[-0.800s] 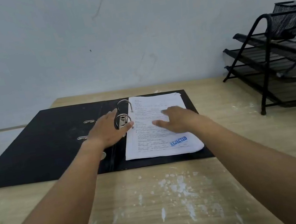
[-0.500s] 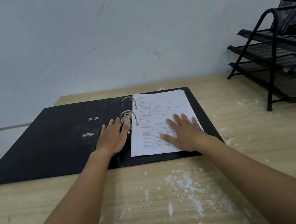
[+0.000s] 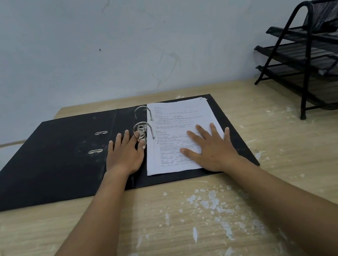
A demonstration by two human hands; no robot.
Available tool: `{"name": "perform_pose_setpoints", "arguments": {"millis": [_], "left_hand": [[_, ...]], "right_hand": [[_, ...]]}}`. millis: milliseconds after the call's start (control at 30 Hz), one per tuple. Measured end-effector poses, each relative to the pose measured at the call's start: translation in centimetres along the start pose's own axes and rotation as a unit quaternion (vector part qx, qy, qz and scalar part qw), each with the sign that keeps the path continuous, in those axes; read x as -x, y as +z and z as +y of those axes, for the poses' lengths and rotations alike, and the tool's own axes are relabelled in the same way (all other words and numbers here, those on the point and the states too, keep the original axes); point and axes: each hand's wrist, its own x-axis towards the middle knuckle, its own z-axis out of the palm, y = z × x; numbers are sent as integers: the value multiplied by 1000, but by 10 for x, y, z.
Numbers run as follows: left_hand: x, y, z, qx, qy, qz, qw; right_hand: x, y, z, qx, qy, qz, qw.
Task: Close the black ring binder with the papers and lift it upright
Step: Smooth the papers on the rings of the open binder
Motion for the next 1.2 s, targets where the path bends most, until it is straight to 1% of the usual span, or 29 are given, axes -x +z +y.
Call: {"name": "perform_pose_setpoints", "arguments": {"millis": [300, 867, 1100, 1200], "left_hand": [[-1, 1, 12, -16, -11, -11, 1000], [-37, 16, 91, -7, 13, -20, 1000], [-40, 14, 90, 23, 21, 11, 999], [-38, 15, 91, 1, 1, 7, 1000]], "right_hand": [[-5, 0, 13, -12, -8, 3, 1000], [-19, -11, 94, -32, 19, 17, 999], [-18, -16, 91, -32, 34, 31, 998], [-17, -13, 86, -20, 36, 25, 999]]}}
